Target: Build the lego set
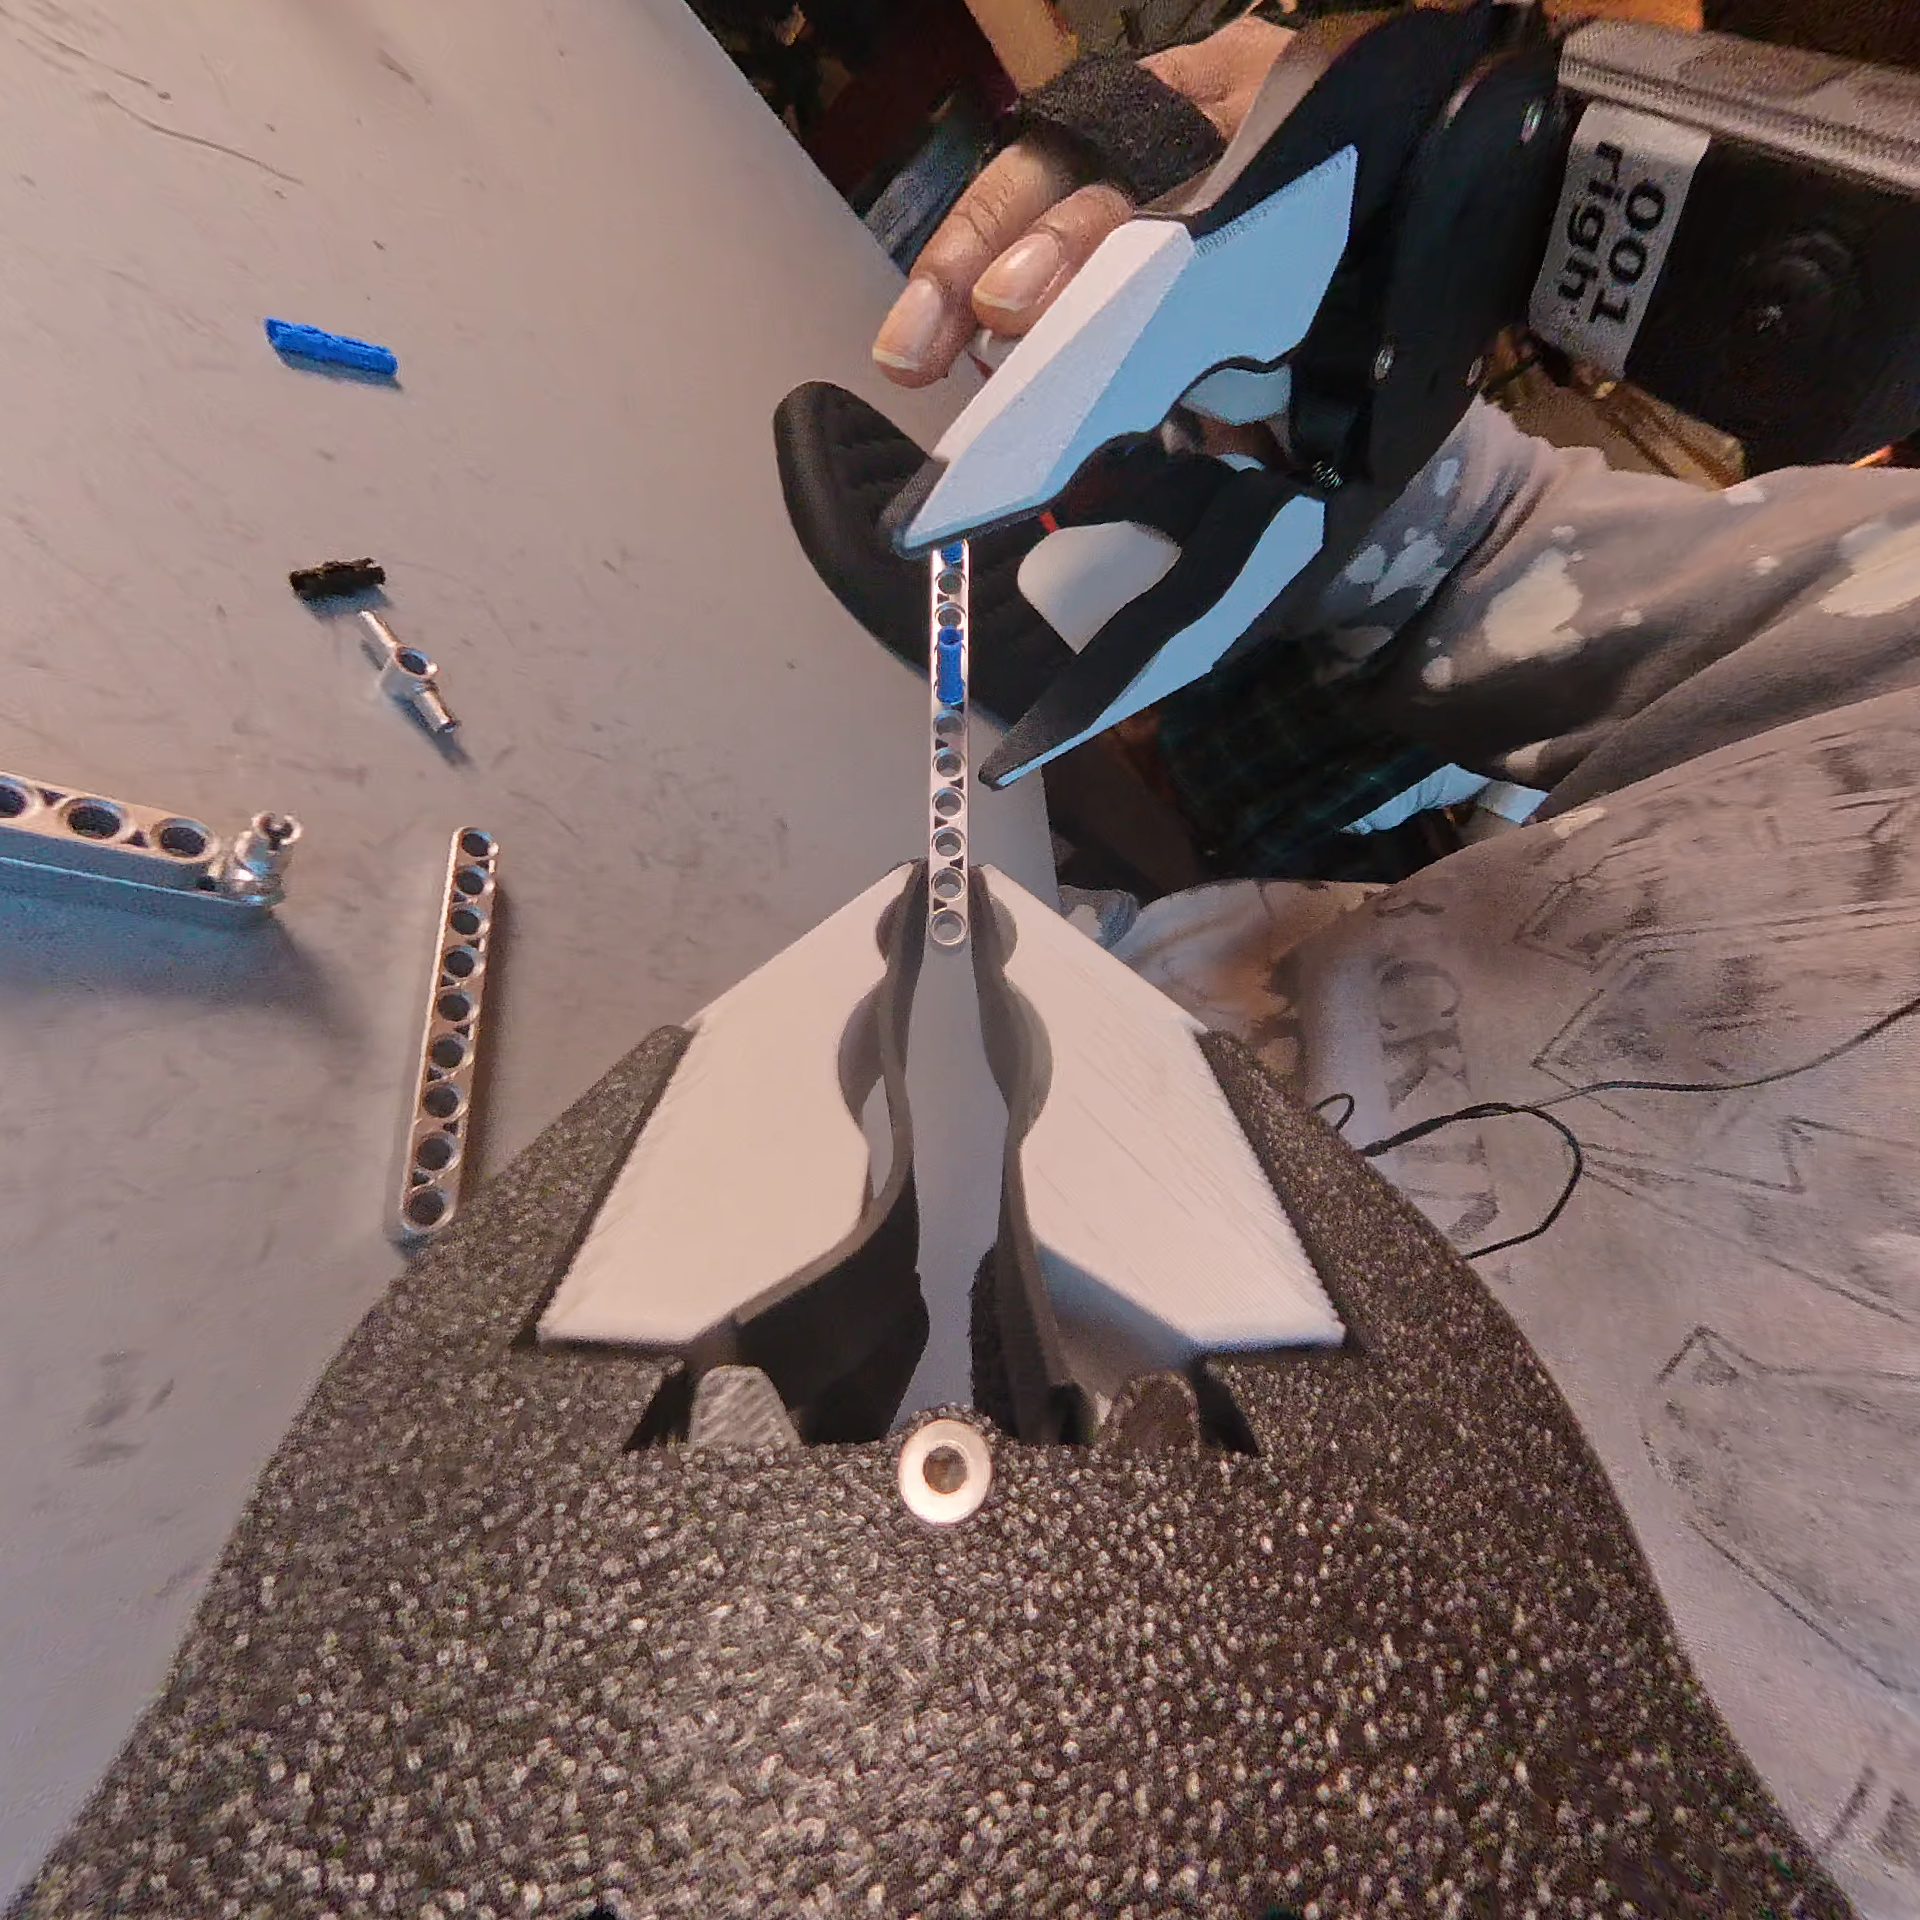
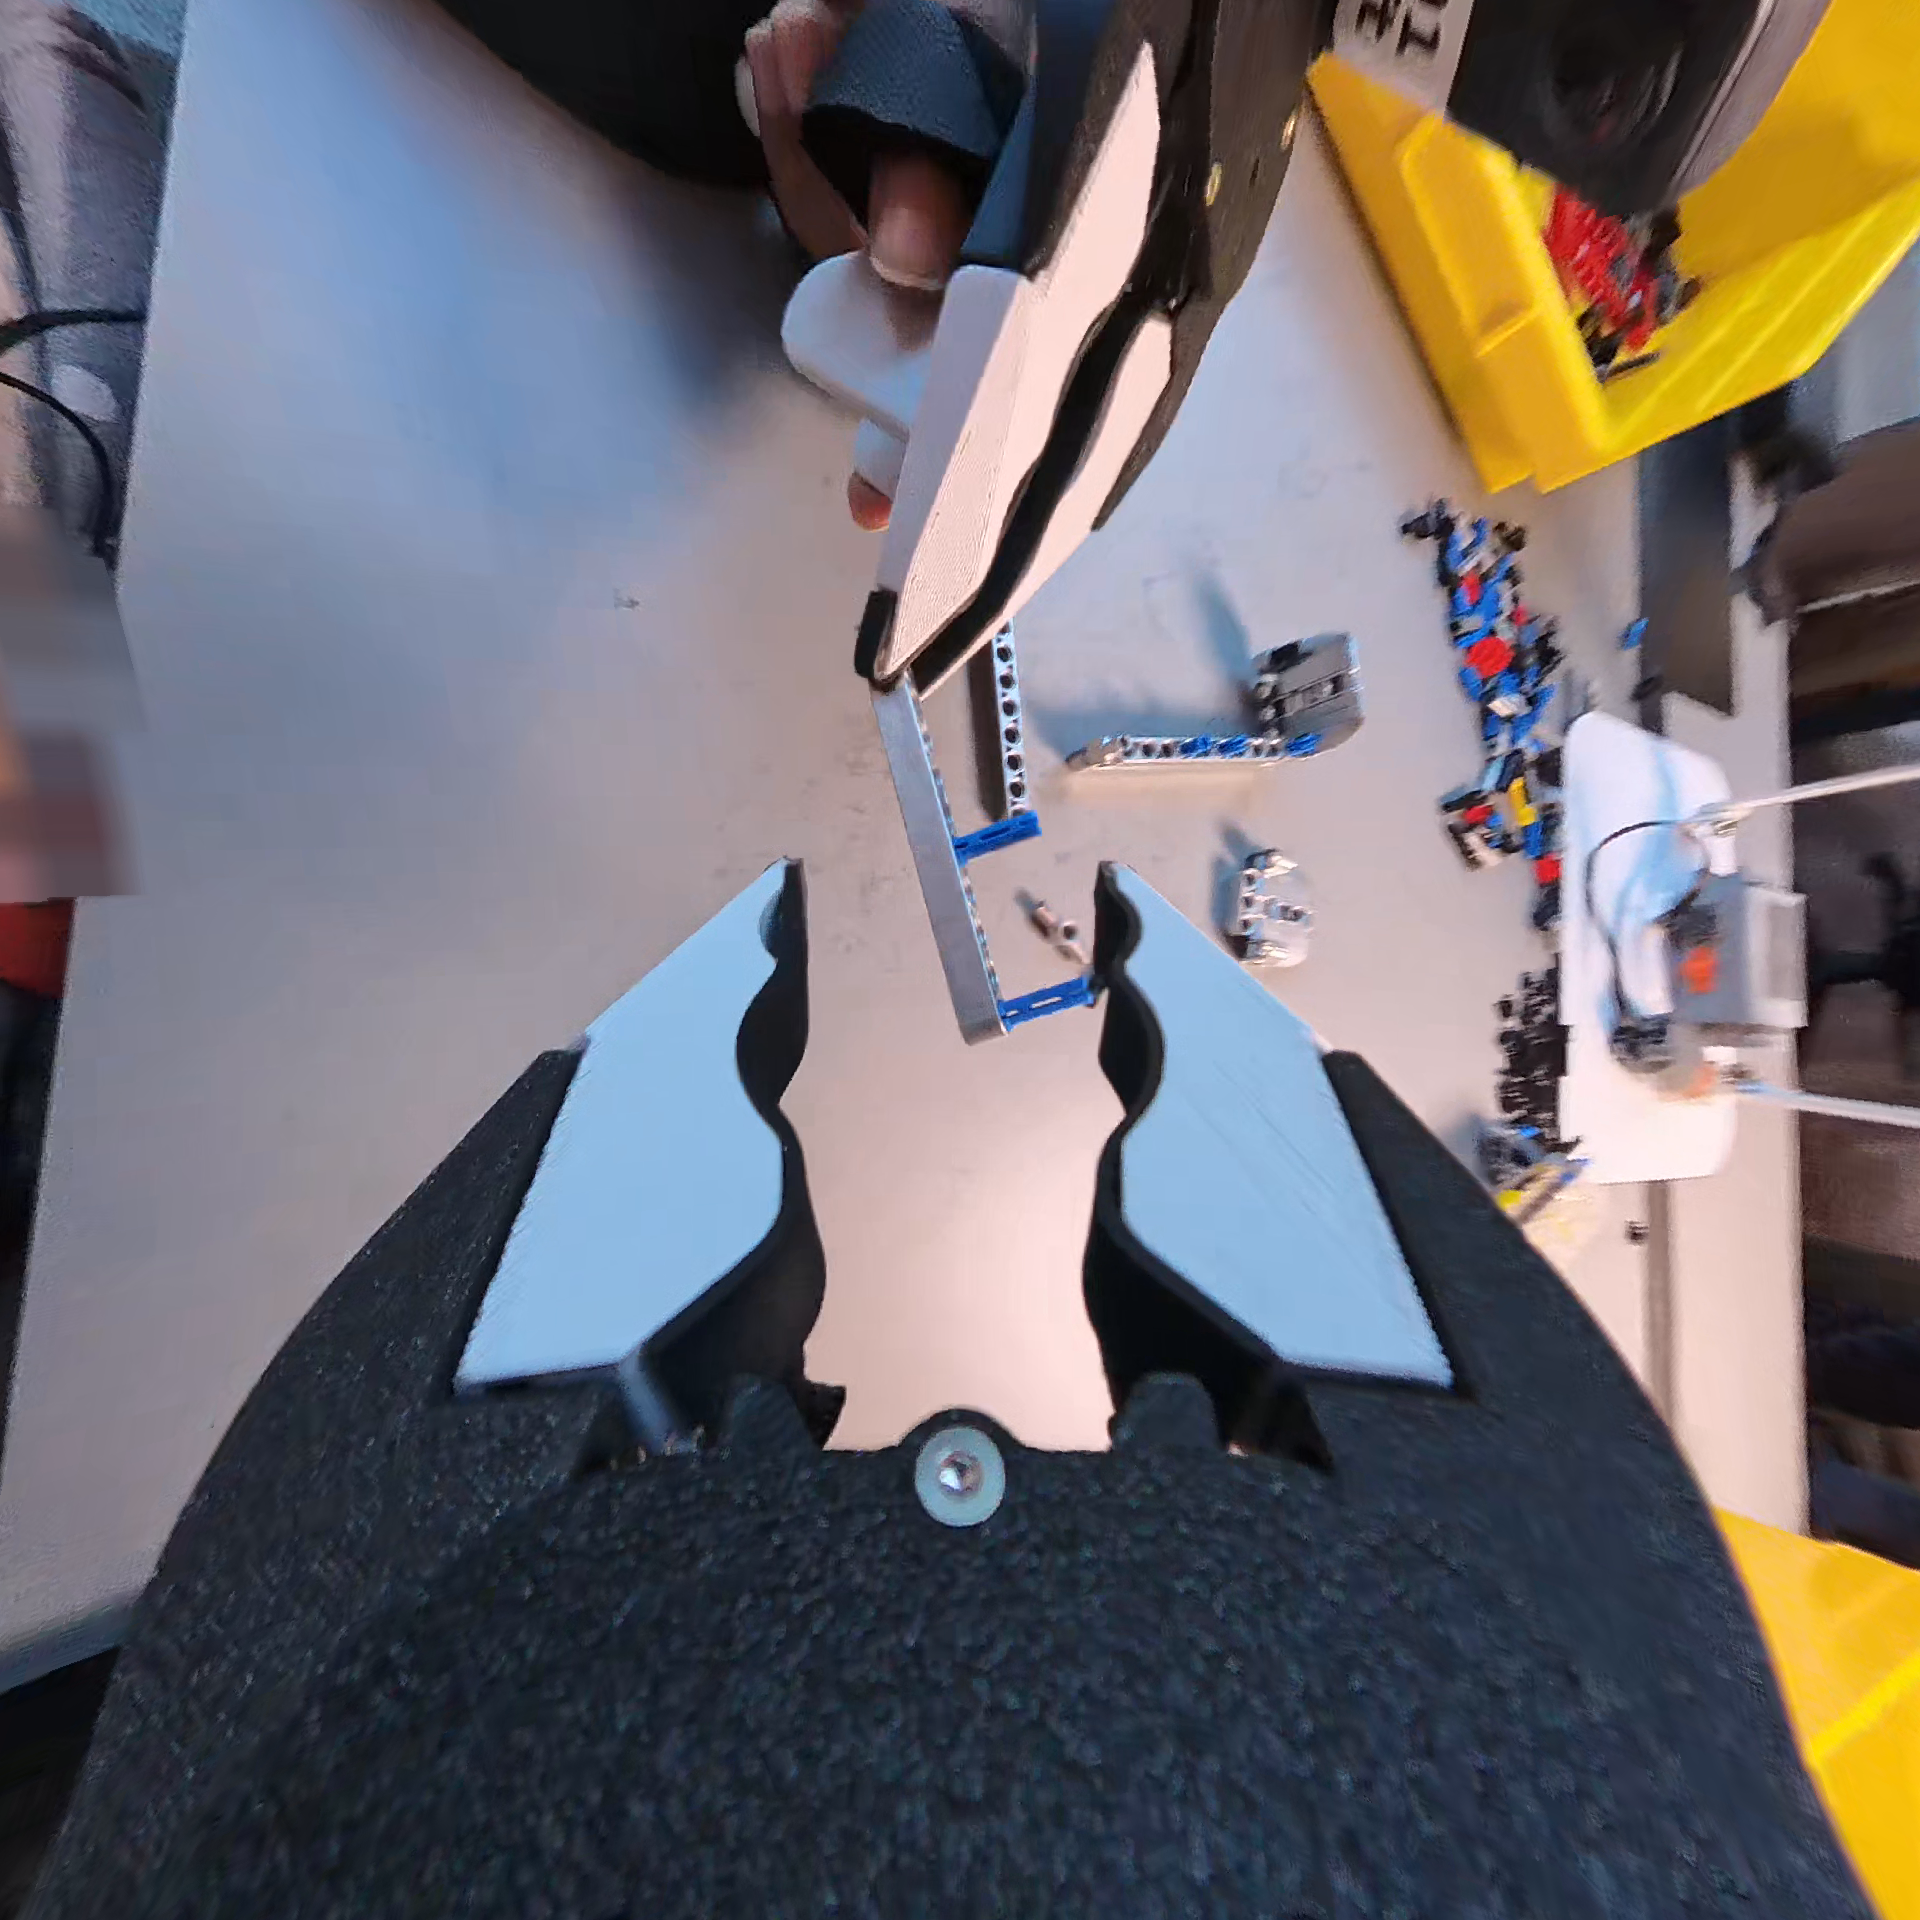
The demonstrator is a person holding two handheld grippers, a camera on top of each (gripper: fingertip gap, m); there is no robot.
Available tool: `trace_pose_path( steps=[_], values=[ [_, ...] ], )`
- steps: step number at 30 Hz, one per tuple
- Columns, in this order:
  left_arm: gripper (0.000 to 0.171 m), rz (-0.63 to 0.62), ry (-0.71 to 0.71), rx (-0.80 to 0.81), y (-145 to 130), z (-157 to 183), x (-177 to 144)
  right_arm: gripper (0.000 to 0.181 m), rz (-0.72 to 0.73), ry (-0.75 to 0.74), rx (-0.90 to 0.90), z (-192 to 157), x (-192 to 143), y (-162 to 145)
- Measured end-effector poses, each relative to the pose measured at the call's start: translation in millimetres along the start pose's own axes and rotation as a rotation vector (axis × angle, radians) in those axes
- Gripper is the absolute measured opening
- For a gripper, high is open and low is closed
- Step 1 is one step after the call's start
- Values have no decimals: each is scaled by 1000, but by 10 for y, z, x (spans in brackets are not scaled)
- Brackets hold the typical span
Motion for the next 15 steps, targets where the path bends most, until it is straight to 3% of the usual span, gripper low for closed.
trace_pose_path(
  steps=[8, 11, 15],
  values=[
    [4, 4, -75, -18, -2, 92, 21, 41, -36, -52, -137, -11, -8, 86],
    [4, 1, -86, -17, -8, 111, 24, 23, -61, -75, -194, -10, 15, 83],
    [4, -6, -94, -25, -21, 115, 29, 22, -87, -66, -220, -24, 28, 75]
  ],
)
Point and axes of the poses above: each gripper's, where its closed fingertips meet, x out along the fingers, y out of its top, z = x × y across the jaws, the point moved 1 cm from there along -x, back along the fingers, and after that the axes turned 5 degrees about -z, right-handed, at the moved point
